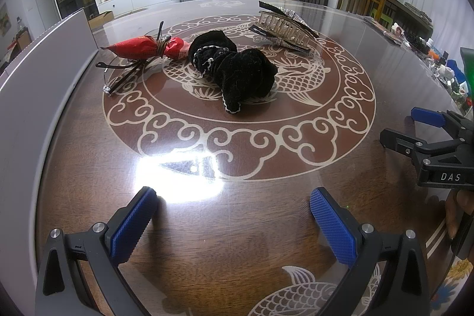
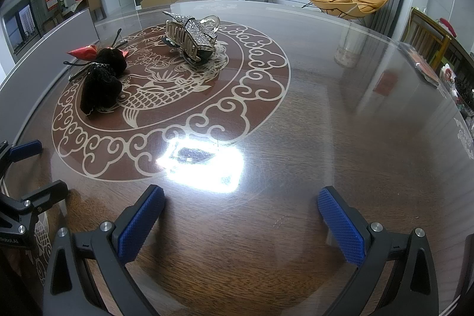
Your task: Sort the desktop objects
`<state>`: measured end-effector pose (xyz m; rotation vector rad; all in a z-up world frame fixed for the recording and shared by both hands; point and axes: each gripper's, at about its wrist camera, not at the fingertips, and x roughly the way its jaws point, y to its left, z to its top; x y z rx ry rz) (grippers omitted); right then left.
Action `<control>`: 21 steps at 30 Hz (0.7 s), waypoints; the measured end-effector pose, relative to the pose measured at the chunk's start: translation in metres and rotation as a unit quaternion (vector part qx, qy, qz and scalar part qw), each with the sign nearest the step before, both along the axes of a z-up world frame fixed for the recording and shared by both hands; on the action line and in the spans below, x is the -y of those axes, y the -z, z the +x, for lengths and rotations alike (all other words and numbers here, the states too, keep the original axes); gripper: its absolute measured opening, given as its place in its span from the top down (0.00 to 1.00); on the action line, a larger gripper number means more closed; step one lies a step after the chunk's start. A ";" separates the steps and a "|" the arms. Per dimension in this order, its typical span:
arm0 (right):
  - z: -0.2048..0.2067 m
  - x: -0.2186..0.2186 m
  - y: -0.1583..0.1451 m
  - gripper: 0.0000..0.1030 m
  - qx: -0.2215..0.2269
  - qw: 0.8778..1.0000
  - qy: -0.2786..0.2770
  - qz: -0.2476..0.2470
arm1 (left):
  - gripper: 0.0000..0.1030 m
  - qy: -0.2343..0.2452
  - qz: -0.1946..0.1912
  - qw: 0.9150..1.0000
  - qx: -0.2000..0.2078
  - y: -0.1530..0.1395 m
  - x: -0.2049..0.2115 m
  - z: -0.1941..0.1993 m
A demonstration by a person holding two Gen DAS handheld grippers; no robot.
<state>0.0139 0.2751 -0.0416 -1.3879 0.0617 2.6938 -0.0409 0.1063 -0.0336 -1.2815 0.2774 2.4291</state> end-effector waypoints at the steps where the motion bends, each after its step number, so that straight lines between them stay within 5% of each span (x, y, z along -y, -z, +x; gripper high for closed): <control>1: 0.000 0.000 0.000 0.00 0.000 1.000 0.000 0.000 | 0.00 0.000 0.000 1.000 0.000 0.000 0.000 0.000; 6: 0.000 0.000 0.000 0.00 0.000 1.000 0.000 0.000 | 0.00 0.004 0.022 1.000 0.003 -0.003 0.004 0.001; 9: 0.000 0.000 0.000 0.00 0.000 1.000 0.000 0.000 | 0.00 0.008 0.098 0.995 0.023 -0.013 0.009 -0.008; 11: 0.000 0.000 0.000 0.00 0.000 1.000 0.000 0.000 | 0.00 -0.004 0.117 0.993 0.018 -0.024 0.005 -0.022; 21: 0.000 0.000 0.000 0.00 0.000 1.000 0.000 0.000 | 0.00 -0.070 0.061 0.994 0.051 -0.012 -0.031 -0.120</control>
